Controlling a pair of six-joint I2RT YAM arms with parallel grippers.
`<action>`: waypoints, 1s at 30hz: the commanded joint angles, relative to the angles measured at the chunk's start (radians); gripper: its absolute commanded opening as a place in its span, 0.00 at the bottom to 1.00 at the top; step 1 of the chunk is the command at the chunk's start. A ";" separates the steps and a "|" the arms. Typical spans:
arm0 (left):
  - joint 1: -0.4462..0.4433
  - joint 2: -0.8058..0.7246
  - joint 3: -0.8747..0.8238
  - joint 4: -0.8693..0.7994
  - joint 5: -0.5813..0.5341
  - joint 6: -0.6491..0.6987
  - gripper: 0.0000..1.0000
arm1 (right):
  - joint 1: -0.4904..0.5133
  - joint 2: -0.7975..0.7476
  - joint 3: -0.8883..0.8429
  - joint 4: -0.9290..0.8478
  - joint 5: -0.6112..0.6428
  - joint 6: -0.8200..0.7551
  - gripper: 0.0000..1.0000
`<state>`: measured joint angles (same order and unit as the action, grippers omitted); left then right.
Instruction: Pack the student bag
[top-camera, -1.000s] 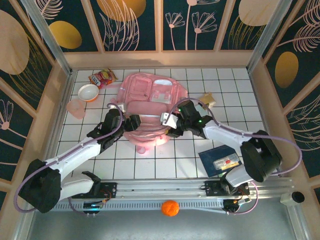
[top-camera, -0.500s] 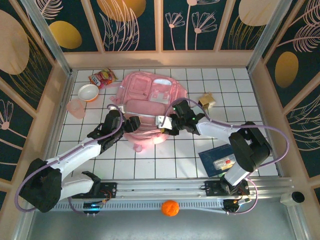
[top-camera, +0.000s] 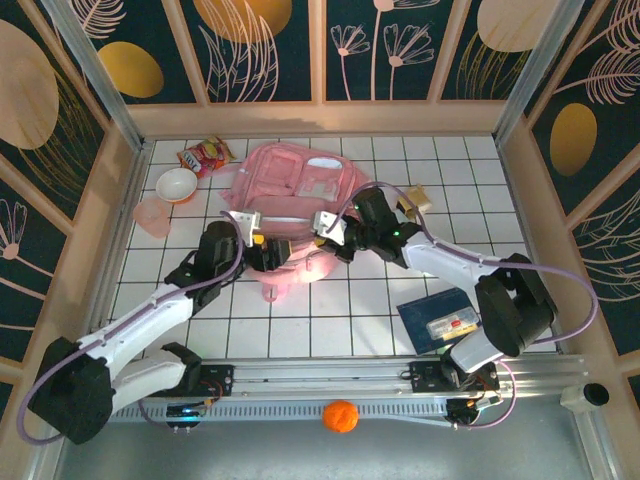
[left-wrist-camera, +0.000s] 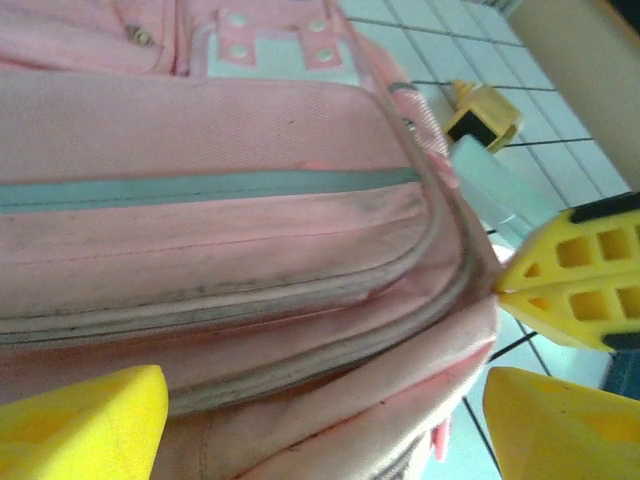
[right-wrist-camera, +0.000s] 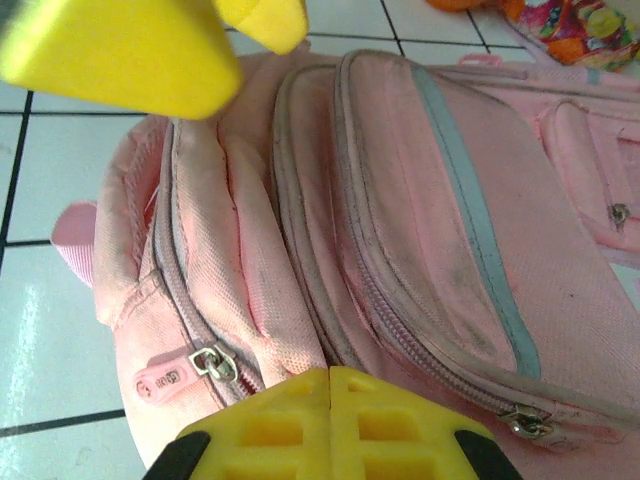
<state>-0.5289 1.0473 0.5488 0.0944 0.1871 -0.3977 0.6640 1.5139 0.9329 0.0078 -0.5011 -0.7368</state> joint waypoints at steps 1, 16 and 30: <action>0.001 -0.073 -0.037 0.018 0.103 0.287 0.84 | -0.011 -0.060 0.051 0.071 -0.071 0.066 0.00; -0.009 0.092 0.033 0.042 -0.080 0.726 0.89 | -0.020 -0.025 0.048 -0.009 -0.006 0.020 0.34; 0.032 0.234 0.204 -0.093 -0.022 1.069 0.93 | 0.047 0.147 0.062 0.042 0.183 -0.261 0.51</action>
<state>-0.5179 1.3075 0.7406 0.0273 0.1345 0.6292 0.6792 1.6234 0.9646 0.0265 -0.3958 -0.8730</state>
